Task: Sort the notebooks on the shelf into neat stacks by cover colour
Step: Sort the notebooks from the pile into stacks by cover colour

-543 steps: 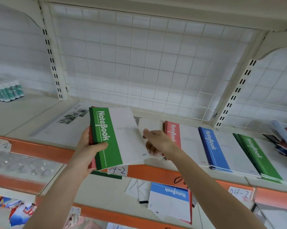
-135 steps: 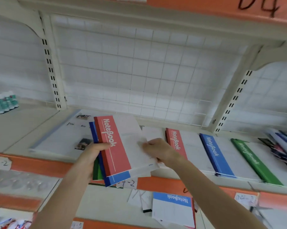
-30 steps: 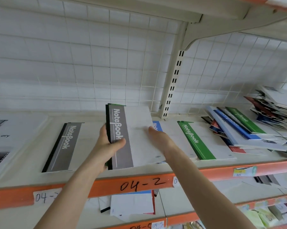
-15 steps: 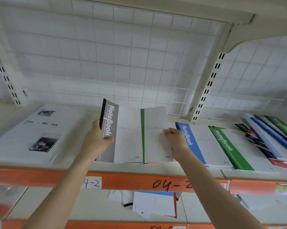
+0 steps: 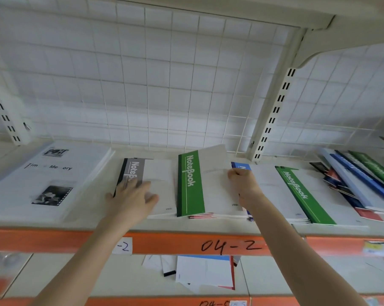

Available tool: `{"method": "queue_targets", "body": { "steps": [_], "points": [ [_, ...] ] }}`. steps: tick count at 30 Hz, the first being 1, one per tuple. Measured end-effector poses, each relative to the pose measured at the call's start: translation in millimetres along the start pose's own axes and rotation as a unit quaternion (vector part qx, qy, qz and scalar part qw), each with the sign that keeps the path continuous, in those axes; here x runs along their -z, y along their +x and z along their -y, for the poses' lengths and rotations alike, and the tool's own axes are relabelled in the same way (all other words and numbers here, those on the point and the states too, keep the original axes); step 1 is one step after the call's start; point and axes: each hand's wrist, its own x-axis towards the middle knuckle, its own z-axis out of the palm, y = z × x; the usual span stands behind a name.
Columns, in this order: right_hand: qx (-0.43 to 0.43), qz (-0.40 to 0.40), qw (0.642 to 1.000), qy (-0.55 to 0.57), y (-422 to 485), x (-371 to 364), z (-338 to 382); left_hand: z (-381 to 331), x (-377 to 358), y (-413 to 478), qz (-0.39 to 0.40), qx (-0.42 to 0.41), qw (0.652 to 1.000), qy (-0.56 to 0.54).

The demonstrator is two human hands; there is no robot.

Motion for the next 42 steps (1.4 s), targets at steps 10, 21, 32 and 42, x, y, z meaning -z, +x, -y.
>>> {"method": "queue_targets", "body": {
  "steps": [10, 21, 32, 42],
  "points": [
    [-0.022, -0.018, 0.996, 0.084, 7, 35, -10, -19, -11, -3, 0.002, -0.029, 0.999, 0.039],
    [-0.043, -0.051, 0.985, 0.158, -27, 165, -39, -145, -23, 4, -0.036, -0.197, 0.979, 0.02],
    [0.046, -0.149, 0.858, -0.489, -2, 227, -67, -247, -54, -10, -0.047, -0.24, 0.968, 0.058],
    [0.14, 0.056, 0.825, -0.545, -7, 171, -90, -271, -63, -16, -0.053, -0.212, 0.974, 0.06]
  ]
}}
